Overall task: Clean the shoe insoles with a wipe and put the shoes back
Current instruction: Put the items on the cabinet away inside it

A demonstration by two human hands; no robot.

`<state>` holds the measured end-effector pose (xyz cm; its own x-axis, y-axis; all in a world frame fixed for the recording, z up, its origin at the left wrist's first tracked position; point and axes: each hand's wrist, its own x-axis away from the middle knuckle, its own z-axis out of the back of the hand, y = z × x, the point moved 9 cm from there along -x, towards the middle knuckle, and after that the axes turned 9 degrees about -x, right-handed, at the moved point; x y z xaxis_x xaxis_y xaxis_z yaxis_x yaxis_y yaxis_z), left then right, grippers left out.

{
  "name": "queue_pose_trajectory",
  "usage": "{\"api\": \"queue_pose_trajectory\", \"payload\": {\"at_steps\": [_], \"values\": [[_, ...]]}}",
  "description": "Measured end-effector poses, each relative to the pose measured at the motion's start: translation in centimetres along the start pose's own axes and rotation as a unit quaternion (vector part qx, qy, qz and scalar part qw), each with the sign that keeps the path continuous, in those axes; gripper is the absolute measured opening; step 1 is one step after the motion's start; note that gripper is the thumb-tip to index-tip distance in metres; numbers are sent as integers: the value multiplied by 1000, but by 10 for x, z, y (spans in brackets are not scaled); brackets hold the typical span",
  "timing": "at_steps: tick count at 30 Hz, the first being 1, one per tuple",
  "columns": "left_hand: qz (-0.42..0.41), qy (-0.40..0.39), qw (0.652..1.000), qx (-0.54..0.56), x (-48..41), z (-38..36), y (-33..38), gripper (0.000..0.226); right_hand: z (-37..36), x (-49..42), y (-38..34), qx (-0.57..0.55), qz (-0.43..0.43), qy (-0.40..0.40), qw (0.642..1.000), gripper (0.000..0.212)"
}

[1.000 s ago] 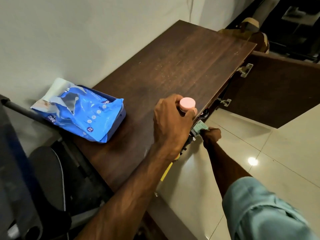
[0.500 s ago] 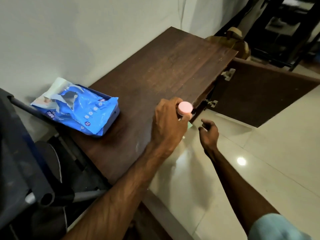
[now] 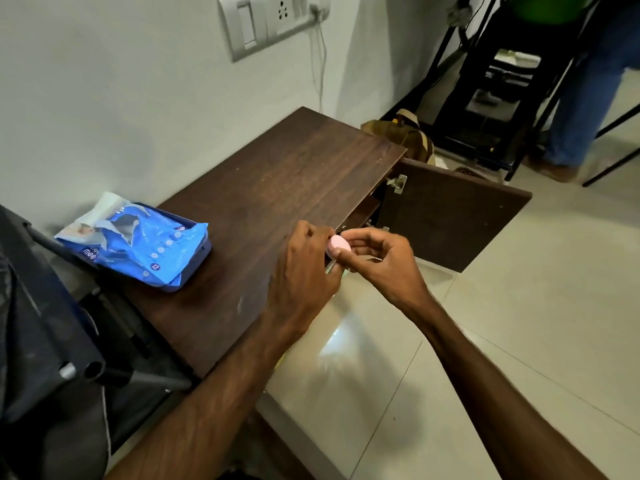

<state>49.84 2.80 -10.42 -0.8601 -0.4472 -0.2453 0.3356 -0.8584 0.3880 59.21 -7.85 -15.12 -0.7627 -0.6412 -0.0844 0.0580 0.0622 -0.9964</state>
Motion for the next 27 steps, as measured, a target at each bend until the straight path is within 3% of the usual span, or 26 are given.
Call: {"api": "queue_pose_trajectory", "payload": {"at_steps": [5, 10, 12, 20, 27], "values": [[-20, -9, 1000, -22, -4, 1, 4, 43, 4, -8, 2, 7, -12, -19, 1000, 36], [12, -14, 997, -74, -9, 3, -7, 42, 65, -31, 39, 84, -51, 160, 982, 32], [30, -10, 996, -85, -10, 4, -16, 37, 80, -48, 61, 148, -82, 198, 965, 33], [48, -56, 989, -127, -13, -13, -33, 36, 76, -145, 126, 278, -149, 167, 934, 26], [38, -59, 984, -164, -12, -16, -39, 29, 75, -172, 159, 342, -196, 170, 903, 30]]}}
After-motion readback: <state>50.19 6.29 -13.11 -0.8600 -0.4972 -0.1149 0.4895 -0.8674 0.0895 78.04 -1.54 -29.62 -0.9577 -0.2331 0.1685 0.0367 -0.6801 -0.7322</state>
